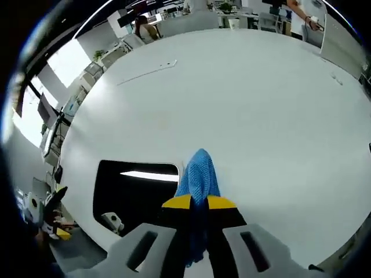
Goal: Wipe the mirror surface with the cleaning cloth until all visible marks leave the cleaned area.
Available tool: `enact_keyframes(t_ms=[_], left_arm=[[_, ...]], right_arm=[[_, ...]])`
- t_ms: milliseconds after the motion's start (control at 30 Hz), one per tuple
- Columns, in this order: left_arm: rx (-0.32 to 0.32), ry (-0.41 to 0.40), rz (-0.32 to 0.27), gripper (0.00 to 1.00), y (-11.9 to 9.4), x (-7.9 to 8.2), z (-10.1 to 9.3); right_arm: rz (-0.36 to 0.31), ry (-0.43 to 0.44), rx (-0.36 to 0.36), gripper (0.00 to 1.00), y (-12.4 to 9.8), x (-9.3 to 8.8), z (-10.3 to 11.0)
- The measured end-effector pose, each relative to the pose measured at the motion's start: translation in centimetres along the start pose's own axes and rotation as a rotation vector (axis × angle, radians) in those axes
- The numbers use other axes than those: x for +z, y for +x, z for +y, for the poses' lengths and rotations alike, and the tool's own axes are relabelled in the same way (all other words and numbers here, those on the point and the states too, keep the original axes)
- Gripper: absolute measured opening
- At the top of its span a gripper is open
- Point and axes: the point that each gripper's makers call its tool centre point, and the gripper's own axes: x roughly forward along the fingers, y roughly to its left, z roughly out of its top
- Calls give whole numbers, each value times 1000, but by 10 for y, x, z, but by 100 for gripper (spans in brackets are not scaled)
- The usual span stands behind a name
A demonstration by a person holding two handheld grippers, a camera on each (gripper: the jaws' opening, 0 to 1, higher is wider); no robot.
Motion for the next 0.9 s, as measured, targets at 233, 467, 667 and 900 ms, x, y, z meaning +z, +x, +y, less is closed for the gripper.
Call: enact_keyframes(t_ms=[233,467,667,900], left_arm=[[9,-4,-6,98,-1,1,3],[13,7,4,98,0,-1,3],[25,4,11,98,-1,-2,5],[22,4,11,97,-1,-2,4]], right_arm=[[24,-60,7,2,23,9,24],[58,-83,18,2,47,7,41],[66,-105,6,2,53,0,49],[75,-109,10,2,55,0,58]])
